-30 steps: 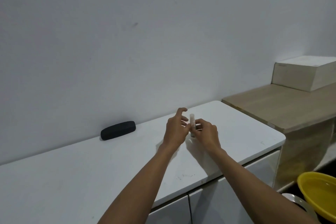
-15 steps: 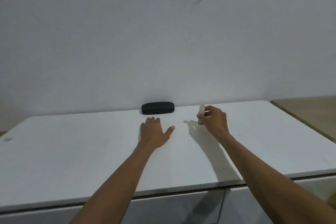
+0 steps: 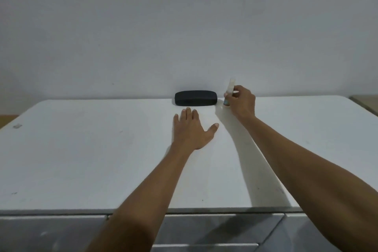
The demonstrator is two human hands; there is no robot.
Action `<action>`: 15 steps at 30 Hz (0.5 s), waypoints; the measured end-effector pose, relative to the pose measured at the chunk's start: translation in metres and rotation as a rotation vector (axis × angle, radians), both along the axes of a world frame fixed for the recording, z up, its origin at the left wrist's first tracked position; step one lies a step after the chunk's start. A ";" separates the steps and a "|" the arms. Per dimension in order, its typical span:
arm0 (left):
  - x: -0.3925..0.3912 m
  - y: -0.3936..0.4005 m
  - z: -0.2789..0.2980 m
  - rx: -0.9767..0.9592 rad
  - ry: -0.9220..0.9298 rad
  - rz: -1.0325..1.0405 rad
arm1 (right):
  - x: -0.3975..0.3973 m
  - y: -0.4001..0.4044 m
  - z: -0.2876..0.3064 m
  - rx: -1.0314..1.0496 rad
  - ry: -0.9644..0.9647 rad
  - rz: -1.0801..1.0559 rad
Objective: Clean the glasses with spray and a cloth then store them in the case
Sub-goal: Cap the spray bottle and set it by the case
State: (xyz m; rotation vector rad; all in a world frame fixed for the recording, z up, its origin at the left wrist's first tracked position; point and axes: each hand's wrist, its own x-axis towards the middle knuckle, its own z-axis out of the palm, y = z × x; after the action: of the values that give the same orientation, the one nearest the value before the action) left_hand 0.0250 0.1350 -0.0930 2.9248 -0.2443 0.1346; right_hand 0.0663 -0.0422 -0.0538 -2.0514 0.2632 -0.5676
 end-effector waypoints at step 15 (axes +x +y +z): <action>0.001 0.000 0.001 -0.008 0.019 0.017 | 0.019 0.001 0.000 0.076 0.117 0.032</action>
State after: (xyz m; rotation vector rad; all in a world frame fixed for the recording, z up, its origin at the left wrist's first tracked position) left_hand 0.0256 0.1347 -0.0920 2.9189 -0.2160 0.1102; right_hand 0.0856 -0.0412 -0.0535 -2.0145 0.3158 -0.4123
